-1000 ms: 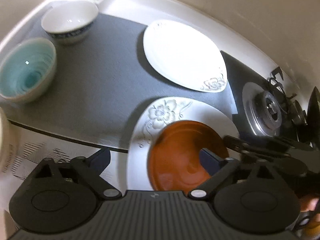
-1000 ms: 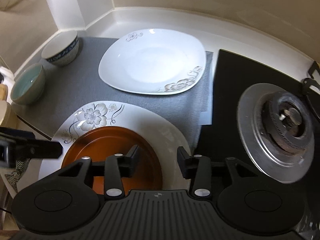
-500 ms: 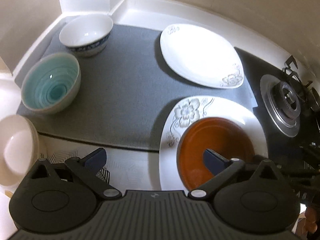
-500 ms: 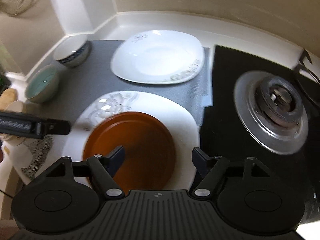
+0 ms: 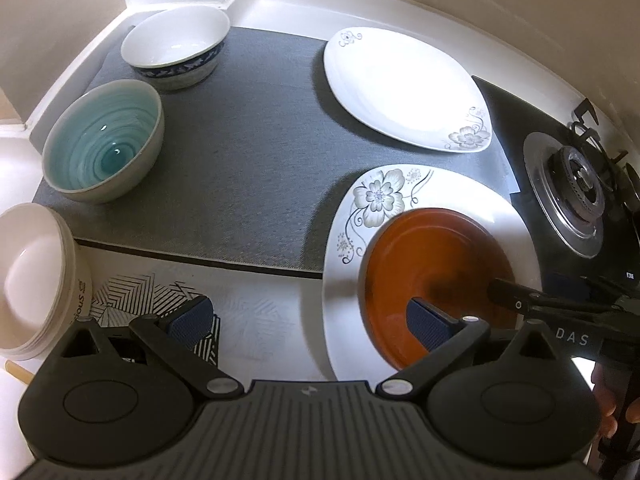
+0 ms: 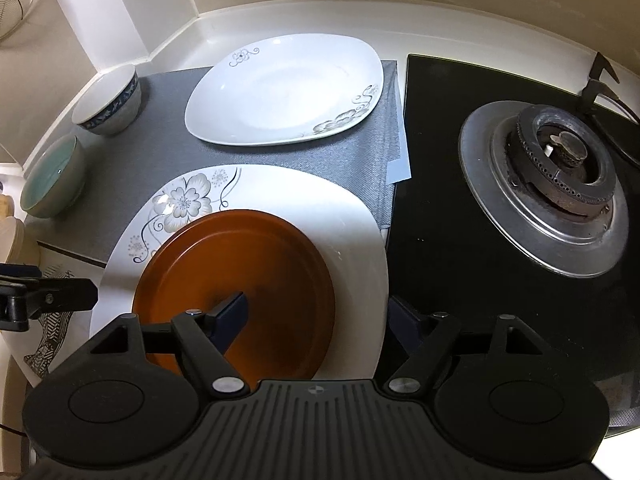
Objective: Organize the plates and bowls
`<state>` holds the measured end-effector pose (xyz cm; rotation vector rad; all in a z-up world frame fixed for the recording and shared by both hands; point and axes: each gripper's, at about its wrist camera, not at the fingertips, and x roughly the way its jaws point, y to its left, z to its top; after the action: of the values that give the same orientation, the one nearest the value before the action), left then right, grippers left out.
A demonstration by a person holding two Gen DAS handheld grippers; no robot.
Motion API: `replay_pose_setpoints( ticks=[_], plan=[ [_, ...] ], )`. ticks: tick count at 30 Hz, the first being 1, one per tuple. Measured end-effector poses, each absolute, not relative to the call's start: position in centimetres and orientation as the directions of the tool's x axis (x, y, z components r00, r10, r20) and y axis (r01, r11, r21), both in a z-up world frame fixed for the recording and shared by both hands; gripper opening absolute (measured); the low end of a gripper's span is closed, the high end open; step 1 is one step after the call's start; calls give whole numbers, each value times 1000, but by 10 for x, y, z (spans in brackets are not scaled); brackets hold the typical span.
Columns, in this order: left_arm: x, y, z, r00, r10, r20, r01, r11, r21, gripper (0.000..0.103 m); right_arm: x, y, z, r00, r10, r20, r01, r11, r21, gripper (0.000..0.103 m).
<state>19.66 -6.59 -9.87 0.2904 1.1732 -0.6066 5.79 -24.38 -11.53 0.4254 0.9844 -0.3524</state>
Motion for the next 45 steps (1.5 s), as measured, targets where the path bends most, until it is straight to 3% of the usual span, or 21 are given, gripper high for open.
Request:
replay_pose_setpoints(
  ticks=[17,30,45],
  plan=[
    [198,-57,-97,282,-269,-921,543,836,-78,103,80,-242,-118,511,-70,-857,429,885,183,84],
    [192,-64,-87,325,-268,-907,576,817,-35,103,49,-229,-70,596,-72,-800,347,921,176,89],
    [183,-69,-83,352,-257,-900,601,799,7,103,40,-219,-64,603,-91,-792,348,924,158,90]
  ],
)
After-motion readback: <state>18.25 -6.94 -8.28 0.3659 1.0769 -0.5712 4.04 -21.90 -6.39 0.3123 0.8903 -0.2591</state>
